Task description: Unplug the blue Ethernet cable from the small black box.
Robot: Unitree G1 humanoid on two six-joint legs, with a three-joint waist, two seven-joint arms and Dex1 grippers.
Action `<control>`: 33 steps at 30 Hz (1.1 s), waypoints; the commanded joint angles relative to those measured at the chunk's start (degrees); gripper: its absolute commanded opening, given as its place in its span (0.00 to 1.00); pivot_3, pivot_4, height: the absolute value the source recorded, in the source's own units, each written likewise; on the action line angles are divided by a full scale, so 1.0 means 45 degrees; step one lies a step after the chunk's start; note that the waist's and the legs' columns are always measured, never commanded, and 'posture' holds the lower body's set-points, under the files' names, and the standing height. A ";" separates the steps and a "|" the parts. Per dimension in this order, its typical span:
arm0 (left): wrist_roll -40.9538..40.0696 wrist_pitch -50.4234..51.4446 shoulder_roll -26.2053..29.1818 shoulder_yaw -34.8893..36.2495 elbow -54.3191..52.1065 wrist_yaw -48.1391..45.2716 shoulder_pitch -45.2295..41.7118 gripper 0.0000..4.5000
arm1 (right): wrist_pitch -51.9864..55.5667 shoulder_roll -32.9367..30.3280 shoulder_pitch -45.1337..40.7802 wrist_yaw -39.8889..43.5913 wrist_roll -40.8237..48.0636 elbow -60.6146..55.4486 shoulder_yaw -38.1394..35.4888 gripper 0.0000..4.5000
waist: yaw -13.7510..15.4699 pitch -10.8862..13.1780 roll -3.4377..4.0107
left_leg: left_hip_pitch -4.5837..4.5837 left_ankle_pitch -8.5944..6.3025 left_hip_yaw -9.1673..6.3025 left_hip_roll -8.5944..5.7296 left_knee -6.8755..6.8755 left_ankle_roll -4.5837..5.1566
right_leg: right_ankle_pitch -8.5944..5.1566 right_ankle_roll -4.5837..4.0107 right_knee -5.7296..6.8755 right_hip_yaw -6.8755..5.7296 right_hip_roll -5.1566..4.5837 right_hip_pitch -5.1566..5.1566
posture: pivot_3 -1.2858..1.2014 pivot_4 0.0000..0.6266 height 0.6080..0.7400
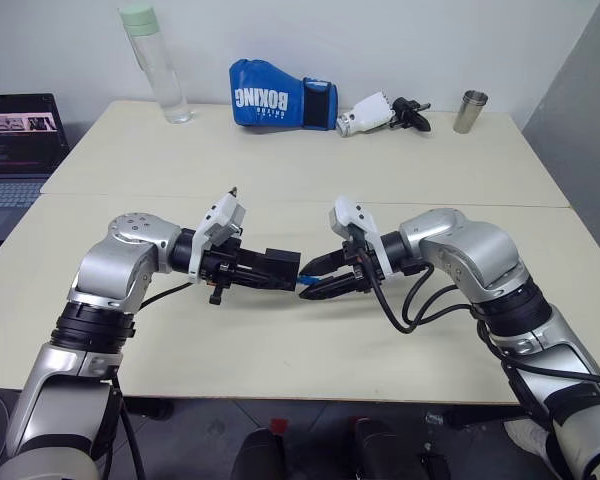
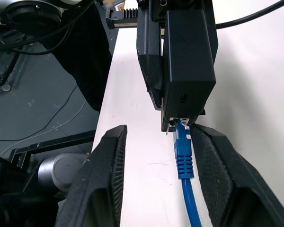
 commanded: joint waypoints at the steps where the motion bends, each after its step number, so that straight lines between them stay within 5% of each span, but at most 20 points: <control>1: -0.0071 -0.0165 0.0173 0.0233 -0.0246 0.0018 -0.0073 0.18 | -0.0168 0.0178 -0.0519 -0.0189 -0.0282 0.0235 -0.0002 0.49 | -0.0006 0.0000 0.0000 | 0.0000 0.0000 0.0000 0.0000 0.0000 0.0000 | 0.0000 0.0000 0.0001 0.0001 0.0000 0.0000 | 0.52 0.24 1.00; 14: -0.0084 -0.0103 0.0202 0.0269 -0.0300 0.0122 -0.0084 0.18 | -0.0151 0.0369 -0.0635 -0.0188 -0.0415 0.0684 -0.0096 0.49 | -0.0010 0.0004 0.0000 | -0.0002 0.0000 0.0000 0.0000 -0.0001 0.0000 | -0.0002 -0.0003 -0.0001 0.0000 0.0000 -0.0002 | 0.52 0.24 1.00; 24: -0.0087 -0.0120 0.0207 0.0228 -0.0317 0.0092 -0.0086 0.18 | -0.0121 0.0458 -0.0711 -0.0176 -0.0397 0.0844 -0.0124 0.02 | -0.0009 0.0005 0.0001 | -0.0002 0.0000 -0.0001 0.0000 -0.0001 0.0000 | -0.0002 -0.0003 0.0000 -0.0001 0.0001 -0.0003 | 0.52 0.24 1.00; 33: -0.0023 -0.0233 0.0249 0.0160 -0.0431 0.0019 0.0000 0.18 | -0.0090 0.0238 -0.0753 0.0196 -0.0390 0.0799 0.0022 0.01 | -0.0009 0.0006 0.0001 | -0.0002 0.0000 0.0000 0.0000 -0.0002 0.0000 | -0.0002 -0.0003 0.0000 -0.0001 0.0001 -0.0003 | 0.52 0.24 1.00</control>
